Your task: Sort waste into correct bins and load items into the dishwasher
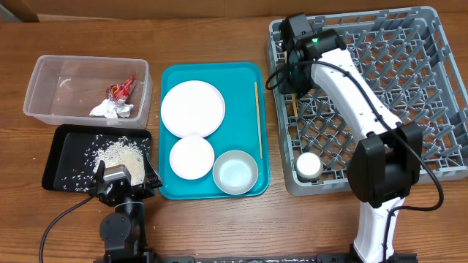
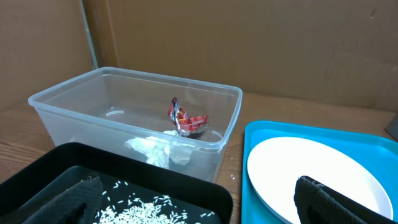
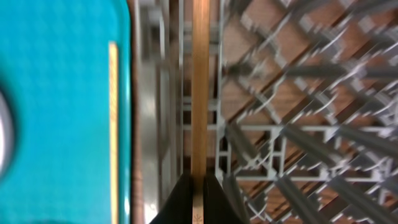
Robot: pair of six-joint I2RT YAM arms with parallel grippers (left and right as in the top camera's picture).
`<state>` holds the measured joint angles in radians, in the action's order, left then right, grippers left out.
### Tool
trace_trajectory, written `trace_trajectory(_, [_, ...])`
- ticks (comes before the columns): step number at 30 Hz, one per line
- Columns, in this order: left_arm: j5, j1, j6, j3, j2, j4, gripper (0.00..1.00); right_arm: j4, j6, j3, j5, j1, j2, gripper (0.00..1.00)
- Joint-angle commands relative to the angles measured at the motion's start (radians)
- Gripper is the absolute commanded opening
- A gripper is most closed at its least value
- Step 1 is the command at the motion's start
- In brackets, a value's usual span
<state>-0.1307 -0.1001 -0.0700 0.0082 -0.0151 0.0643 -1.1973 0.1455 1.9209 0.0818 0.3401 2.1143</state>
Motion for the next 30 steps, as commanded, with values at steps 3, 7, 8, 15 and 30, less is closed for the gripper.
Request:
trace_trajectory(3, [-0.003, -0.004, 0.018, -0.003, 0.010, -0.001, 1.00, -0.002, -0.038, -0.012, -0.072, 0.005, -0.070, 0.46])
trace_trajectory(7, [-0.003, -0.004, 0.018, -0.003, 0.010, -0.001, 1.00, 0.013, -0.011, -0.010, -0.139, 0.051, -0.195, 0.59])
trace_trajectory(8, [-0.003, -0.004, 0.018, -0.003, 0.010, -0.001, 1.00, 0.013, 0.024, -0.011, -0.135, 0.083, -0.274, 0.59])
trace_trajectory(15, [-0.003, -0.004, 0.018, -0.003, 0.010, -0.001, 1.00, 0.026, 0.124, -0.029, 0.032, 0.266, -0.433, 0.58])
trace_trajectory(30, [-0.003, -0.004, 0.018, -0.003, 0.010, -0.001, 1.00, 0.351, 0.243, -0.447, -0.049, 0.248, -0.181, 0.49])
